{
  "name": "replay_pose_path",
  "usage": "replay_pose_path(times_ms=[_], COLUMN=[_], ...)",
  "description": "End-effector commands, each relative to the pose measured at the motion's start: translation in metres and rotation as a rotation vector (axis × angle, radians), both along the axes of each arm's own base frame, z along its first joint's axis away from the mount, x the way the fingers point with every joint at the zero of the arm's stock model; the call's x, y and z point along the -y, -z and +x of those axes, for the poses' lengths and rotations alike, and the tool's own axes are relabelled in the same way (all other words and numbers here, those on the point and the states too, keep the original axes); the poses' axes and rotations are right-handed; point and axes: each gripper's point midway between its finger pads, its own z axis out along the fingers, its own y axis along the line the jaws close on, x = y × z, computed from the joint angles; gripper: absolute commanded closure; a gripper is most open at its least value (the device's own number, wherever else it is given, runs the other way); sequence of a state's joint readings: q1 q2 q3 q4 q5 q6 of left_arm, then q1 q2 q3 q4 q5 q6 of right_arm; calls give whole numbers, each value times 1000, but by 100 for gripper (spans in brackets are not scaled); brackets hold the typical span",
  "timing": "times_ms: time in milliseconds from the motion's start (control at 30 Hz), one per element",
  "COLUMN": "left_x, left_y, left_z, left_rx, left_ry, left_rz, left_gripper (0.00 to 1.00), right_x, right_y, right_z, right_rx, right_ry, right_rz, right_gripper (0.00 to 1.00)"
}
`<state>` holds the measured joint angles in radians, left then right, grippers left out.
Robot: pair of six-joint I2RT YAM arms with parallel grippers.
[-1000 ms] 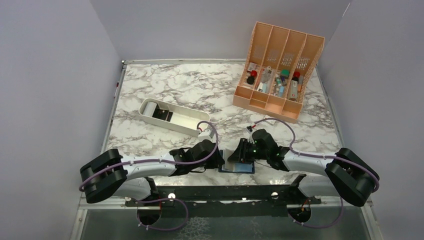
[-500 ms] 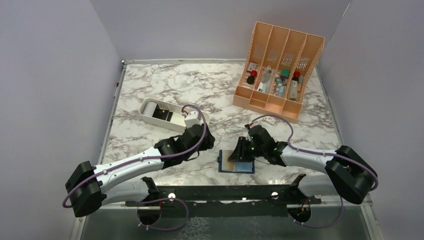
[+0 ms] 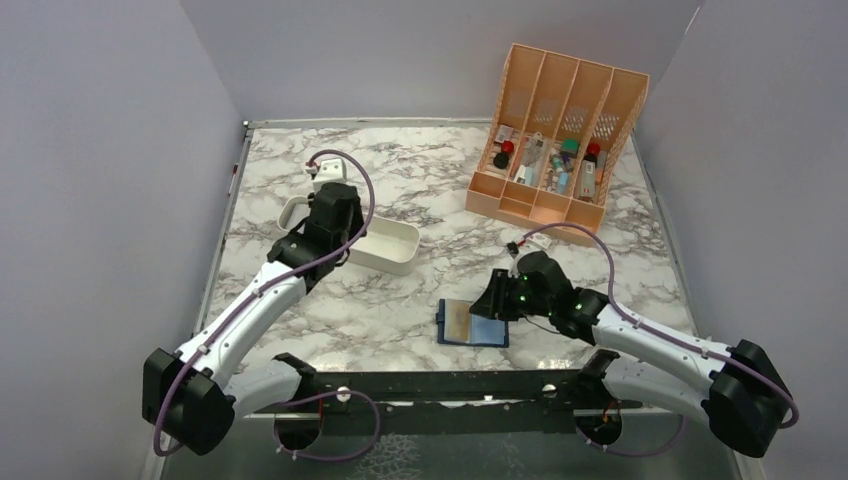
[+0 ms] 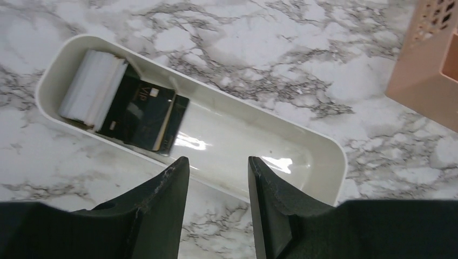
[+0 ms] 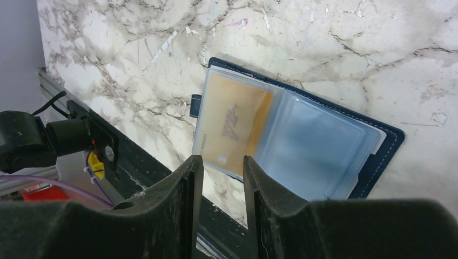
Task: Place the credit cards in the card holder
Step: Pick up the credit card from the storage box.
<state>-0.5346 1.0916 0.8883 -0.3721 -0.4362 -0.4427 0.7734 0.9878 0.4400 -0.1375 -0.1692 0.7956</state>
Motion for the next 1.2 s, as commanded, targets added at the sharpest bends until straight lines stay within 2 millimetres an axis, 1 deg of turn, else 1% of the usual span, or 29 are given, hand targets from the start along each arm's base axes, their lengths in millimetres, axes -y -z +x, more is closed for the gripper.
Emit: replay_pose_path(times_ms=[0, 67, 233, 333, 400, 467, 567, 733, 833, 967, 1100, 1167], left_x=[-41, -53, -67, -78, -90, -103, -113, -122, -121, -139, -139, -143], left_y=[-6, -4, 4, 8, 12, 18, 33, 64, 75, 89, 103, 114], left_z=[19, 34, 71, 87, 93, 96, 97, 96, 99, 101, 101, 101], left_rx=[-5, -16, -94, -117, -134, -152, -189, -270, -293, -350, -386, -422], left_ry=[-29, -40, 31, 58, 55, 41, 57, 81, 90, 15, 20, 11], left_rz=[123, 112, 206, 228, 246, 268, 321, 401, 401, 472, 480, 496], left_gripper=[53, 53, 51, 49, 47, 46, 44, 43, 42, 42, 42, 42], right_x=[11, 9, 9, 10, 9, 8, 6, 5, 5, 4, 4, 4], right_y=[7, 6, 6, 7, 8, 9, 9, 8, 6, 5, 4, 3], right_z=[-2, -2, -1, 0, -1, -1, -1, 0, 0, -3, -3, -4], right_rx=[17, 23, 35, 39, 40, 39, 39, 41, 45, 45, 44, 44], right_ry=[5, -6, -17, -15, -21, -27, -34, -42, -38, -48, -50, -52], right_rz=[-61, -52, -65, -67, -61, -58, -56, -56, -50, -36, -34, -35], right_gripper=[62, 62, 62, 62, 62, 62, 62, 62, 62, 62, 62, 62])
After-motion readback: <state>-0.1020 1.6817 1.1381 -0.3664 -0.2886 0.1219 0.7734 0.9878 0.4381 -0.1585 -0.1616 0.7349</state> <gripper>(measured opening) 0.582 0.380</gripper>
